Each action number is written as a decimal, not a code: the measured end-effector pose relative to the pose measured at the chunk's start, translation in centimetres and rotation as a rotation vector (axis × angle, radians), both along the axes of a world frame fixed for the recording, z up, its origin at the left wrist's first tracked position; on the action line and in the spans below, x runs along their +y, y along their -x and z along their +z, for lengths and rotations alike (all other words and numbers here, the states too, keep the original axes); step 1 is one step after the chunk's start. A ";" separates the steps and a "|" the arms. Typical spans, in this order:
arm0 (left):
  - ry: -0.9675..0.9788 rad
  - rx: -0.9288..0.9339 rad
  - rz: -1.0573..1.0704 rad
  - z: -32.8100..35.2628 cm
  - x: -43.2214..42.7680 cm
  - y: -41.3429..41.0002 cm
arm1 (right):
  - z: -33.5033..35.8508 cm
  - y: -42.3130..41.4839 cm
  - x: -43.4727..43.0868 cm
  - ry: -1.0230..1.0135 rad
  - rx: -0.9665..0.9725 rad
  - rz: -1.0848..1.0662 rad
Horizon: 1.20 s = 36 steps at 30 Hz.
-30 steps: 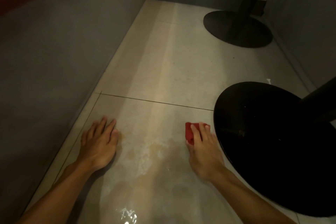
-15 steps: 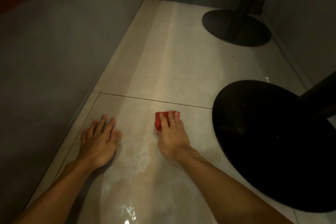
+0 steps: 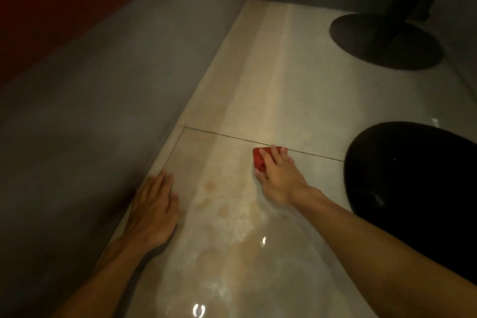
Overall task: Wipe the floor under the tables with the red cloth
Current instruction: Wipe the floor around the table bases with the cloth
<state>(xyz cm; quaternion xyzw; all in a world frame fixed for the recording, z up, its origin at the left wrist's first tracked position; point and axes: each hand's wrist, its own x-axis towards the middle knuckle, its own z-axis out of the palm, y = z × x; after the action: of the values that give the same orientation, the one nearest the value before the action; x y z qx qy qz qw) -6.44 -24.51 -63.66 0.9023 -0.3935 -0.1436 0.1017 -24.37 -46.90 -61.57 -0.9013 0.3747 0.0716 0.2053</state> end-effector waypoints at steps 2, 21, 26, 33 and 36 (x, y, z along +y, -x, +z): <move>-0.022 0.014 0.027 0.1 -0.1 0.3 | 0.0 -2.8 0.6 0.003 -0.014 0.036; -0.025 0.076 0.017 0.5 0.2 0.3 | -0.1 -3.7 0.7 0.014 -0.044 0.406; -0.013 0.079 0.018 0.3 0.2 0.1 | -0.2 -7.7 4.4 0.003 -0.047 0.334; 0.129 0.094 0.057 0.2 1.7 0.5 | -0.7 -4.7 6.7 0.001 -0.063 0.640; 0.150 0.104 0.058 0.0 2.1 0.6 | -0.5 -4.3 4.0 0.023 -0.047 0.649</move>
<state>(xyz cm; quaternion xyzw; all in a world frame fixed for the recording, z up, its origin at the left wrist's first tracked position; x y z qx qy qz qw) -7.02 -22.40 -63.63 0.8945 -0.3710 -0.1574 0.1934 -20.02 -42.87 -62.11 -0.9774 0.0640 0.1084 0.1700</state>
